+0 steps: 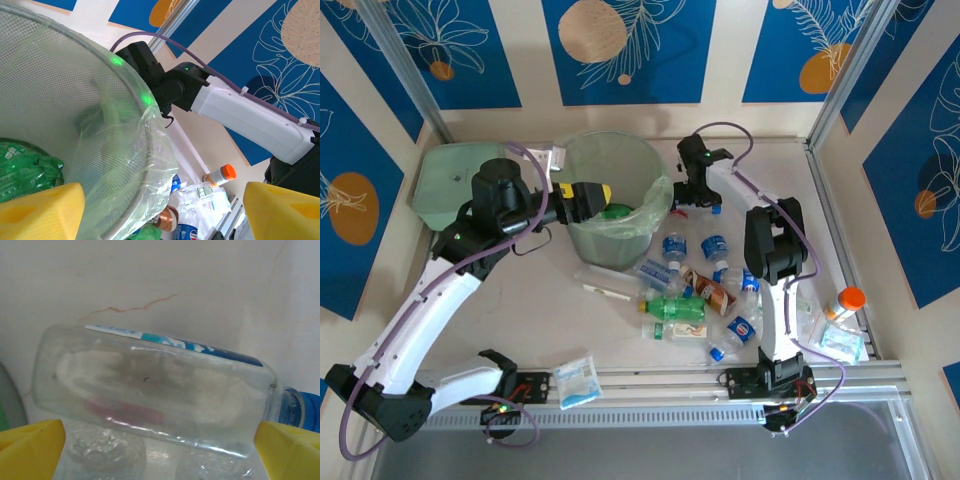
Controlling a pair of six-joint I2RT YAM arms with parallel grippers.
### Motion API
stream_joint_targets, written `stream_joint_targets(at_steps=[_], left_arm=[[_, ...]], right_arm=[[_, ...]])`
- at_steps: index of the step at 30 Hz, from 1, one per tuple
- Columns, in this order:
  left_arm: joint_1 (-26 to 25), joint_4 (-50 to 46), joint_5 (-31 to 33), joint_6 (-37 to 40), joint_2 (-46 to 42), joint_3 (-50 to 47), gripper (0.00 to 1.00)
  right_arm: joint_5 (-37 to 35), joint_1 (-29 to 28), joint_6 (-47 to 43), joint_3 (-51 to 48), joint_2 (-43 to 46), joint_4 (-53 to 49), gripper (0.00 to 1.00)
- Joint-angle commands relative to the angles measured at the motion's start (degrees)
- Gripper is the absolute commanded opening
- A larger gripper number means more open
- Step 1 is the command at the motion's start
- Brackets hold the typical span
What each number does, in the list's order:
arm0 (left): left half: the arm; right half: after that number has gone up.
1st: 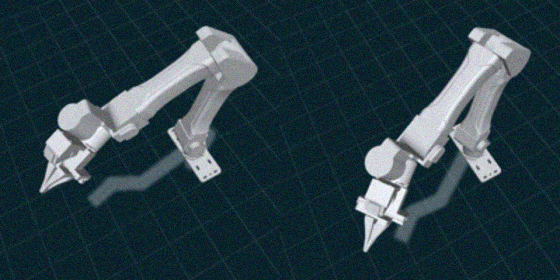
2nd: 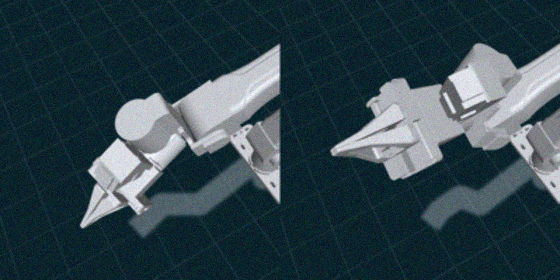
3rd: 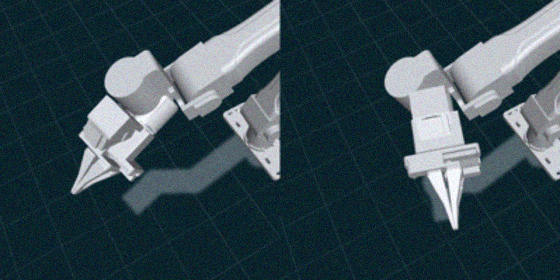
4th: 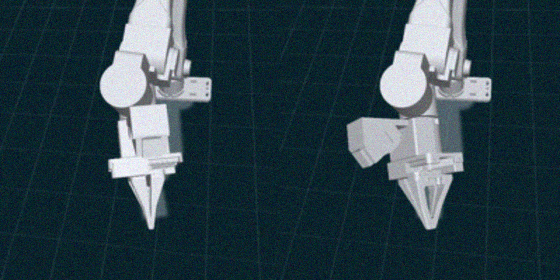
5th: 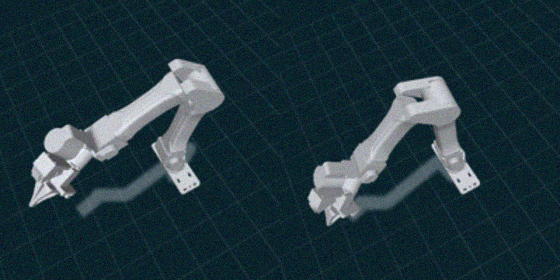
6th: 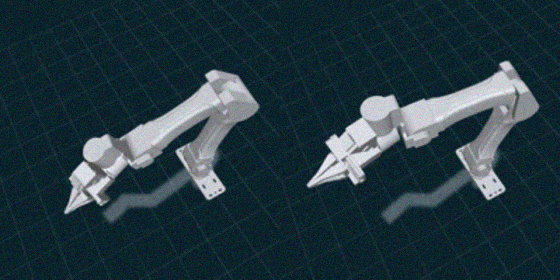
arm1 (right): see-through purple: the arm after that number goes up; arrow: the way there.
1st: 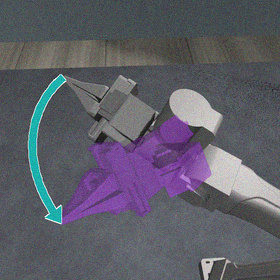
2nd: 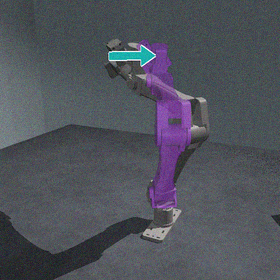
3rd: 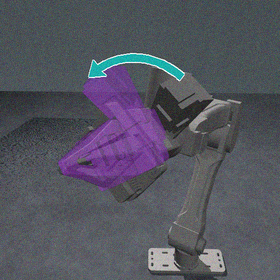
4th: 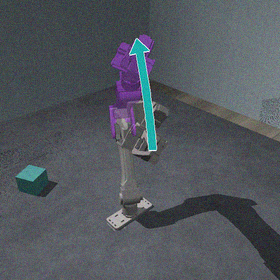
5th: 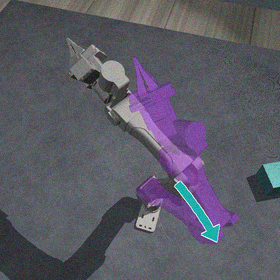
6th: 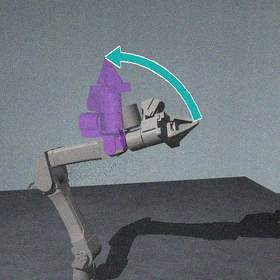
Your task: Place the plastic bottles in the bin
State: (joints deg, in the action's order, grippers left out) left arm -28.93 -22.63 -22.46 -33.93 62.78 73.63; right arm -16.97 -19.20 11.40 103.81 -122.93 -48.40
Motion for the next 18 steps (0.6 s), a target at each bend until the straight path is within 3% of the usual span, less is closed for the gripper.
stream_joint_targets(at_steps=[1,9,13,18], left_arm=[[0.2,-2.3,-0.6,2.1,-0.3,3.0,0.83],[0.2,-2.6,-0.8,2.5,0.4,4.7,0.84],[0.2,-3.0,-0.7,2.5,0.8,5.1,0.84],[0.2,-3.0,-0.8,2.1,1.3,5.1,0.84]], right_arm=[[-1.7,0.5,-2.0,1.1,-1.6,-1.1,0.99],[-9.6,0.9,-1.5,13.7,-11.4,-8.3,0.99],[-5.2,2.7,-0.1,16.3,-12.5,-8.3,0.99],[2.7,5.6,2.0,17.6,-13.4,-8.0,0.91]])
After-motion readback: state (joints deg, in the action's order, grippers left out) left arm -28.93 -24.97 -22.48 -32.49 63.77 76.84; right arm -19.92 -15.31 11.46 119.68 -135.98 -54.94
